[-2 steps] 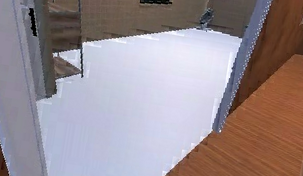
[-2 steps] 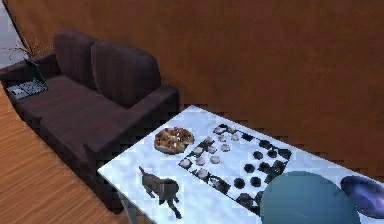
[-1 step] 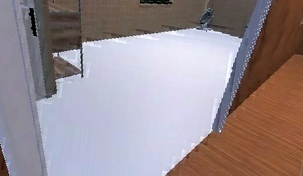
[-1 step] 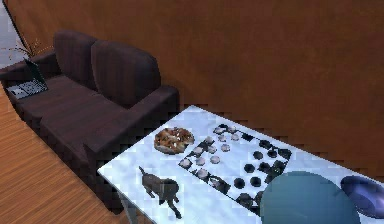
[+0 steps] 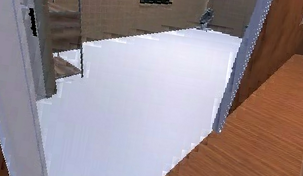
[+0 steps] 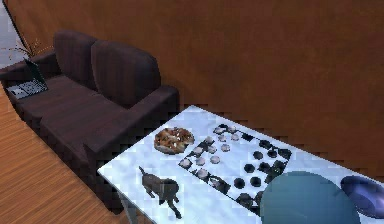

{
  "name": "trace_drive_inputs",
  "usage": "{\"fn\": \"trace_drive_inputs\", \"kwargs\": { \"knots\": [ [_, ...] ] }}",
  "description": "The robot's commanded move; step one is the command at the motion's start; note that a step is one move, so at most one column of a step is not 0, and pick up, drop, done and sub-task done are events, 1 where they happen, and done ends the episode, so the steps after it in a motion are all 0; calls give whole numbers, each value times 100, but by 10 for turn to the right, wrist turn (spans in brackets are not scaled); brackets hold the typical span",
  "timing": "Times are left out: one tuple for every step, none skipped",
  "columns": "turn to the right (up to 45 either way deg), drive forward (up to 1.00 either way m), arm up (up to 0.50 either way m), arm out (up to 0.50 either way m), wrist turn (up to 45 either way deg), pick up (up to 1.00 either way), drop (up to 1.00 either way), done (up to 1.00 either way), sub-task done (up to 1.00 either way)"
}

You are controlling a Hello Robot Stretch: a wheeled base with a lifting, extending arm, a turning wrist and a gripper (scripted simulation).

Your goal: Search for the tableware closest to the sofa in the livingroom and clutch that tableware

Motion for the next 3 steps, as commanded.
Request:
{"fn": "trace_drive_inputs", "kwargs": {
  "knots": [
    [0,0,0,48,0,0,0,0,0],
    [0,0,0,0,450,0,0,0,0],
    [0,0,0,0,450,0,0,0,0]
  ]
}}
